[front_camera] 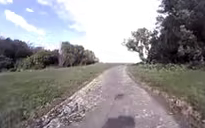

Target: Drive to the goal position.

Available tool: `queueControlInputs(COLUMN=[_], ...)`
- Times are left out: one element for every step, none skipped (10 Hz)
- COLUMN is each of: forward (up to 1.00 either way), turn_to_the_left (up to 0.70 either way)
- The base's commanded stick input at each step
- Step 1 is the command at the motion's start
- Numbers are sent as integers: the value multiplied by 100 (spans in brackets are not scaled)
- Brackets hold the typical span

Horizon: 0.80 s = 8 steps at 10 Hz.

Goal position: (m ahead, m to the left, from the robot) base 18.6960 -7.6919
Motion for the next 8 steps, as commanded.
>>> queueControlInputs(forward=[70, 70, 70, 70, 70, 70, 70, 70], turn_to_the_left=[-5, -27, -34, 1, 1, 1, 1, 1])
